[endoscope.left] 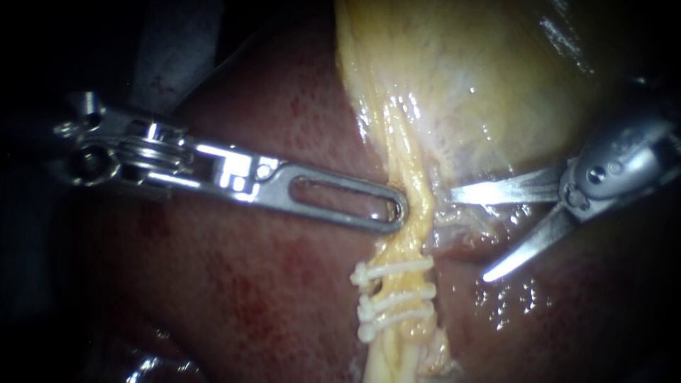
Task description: Go to the cutting position left tube
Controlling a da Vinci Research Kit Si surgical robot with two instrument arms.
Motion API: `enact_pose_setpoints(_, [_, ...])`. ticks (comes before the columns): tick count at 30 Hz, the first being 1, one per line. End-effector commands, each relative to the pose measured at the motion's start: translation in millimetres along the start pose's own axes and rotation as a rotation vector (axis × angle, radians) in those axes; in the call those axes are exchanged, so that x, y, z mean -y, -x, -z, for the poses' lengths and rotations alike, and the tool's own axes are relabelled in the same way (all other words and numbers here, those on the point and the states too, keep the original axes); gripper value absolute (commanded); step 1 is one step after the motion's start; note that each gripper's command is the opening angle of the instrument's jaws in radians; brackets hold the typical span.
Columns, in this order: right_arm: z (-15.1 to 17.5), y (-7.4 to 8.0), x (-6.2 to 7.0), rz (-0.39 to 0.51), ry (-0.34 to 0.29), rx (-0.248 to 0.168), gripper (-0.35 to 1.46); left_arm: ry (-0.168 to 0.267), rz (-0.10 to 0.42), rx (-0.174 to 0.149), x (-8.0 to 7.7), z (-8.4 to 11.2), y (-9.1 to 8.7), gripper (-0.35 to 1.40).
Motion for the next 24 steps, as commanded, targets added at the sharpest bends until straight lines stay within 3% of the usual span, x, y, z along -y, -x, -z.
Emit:
enact_pose_setpoints(1, [0.0, 0.0, 0.0, 0.000, 0.000, 0.000, 1.44, -0.001, 0.000, 0.000, 0.0, 0.0, 0.0, -0.35])
enact_pose_setpoints(7, [0.0, 0.0, 0.1, 0.007, -0.006, -0.002, 1.44, -0.003, 0.001, -0.004, 0.2, 0.7, 0.0, -0.35])
enact_pose_setpoints(11, [-0.1, 0.2, 0.2, 0.002, -0.011, -0.005, 1.44, -0.011, 0.002, -0.016, 0.6, 2.1, 0.0, -0.35])
enact_pose_setpoints(19, [-1.0, 0.5, 0.8, -0.063, -0.020, -0.013, 1.42, -0.015, 0.000, -0.010, 1.7, 5.3, -0.8, -0.35])
enact_pose_setpoints(24, [-1.6, 0.7, 1.2, -0.116, -0.079, -0.029, 1.40, -0.023, 0.006, -0.007, 3.1, 7.3, -1.0, -0.35])
